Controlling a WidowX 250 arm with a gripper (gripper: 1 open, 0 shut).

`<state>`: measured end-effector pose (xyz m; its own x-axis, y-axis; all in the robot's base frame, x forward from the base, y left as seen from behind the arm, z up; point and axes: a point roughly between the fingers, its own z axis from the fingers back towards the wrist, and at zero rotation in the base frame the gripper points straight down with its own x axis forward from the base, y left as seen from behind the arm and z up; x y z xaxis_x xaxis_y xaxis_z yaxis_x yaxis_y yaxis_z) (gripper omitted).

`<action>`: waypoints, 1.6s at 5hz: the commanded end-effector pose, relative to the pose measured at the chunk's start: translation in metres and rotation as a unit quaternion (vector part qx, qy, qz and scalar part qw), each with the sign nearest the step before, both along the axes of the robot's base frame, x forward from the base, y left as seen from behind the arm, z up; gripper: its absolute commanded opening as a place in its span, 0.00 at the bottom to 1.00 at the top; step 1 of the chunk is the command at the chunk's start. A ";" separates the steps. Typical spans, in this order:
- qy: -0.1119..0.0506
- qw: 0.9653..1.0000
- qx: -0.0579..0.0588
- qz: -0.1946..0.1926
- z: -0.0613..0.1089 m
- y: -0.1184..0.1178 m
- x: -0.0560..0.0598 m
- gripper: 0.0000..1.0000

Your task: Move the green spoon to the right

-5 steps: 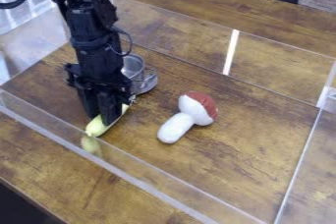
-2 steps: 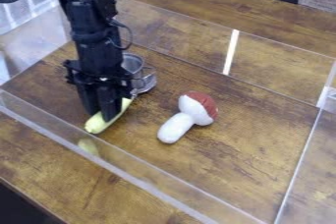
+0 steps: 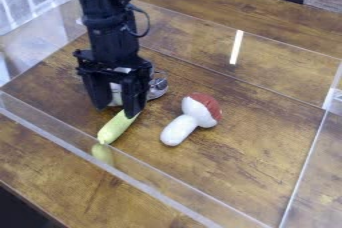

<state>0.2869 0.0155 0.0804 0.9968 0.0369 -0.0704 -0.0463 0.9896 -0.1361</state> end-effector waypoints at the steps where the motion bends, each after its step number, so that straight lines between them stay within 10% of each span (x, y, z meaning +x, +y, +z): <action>1: -0.040 0.999 0.008 0.006 0.022 0.000 0.004 0.00; 8: -0.012 0.998 0.013 0.063 0.025 -0.062 0.008 0.00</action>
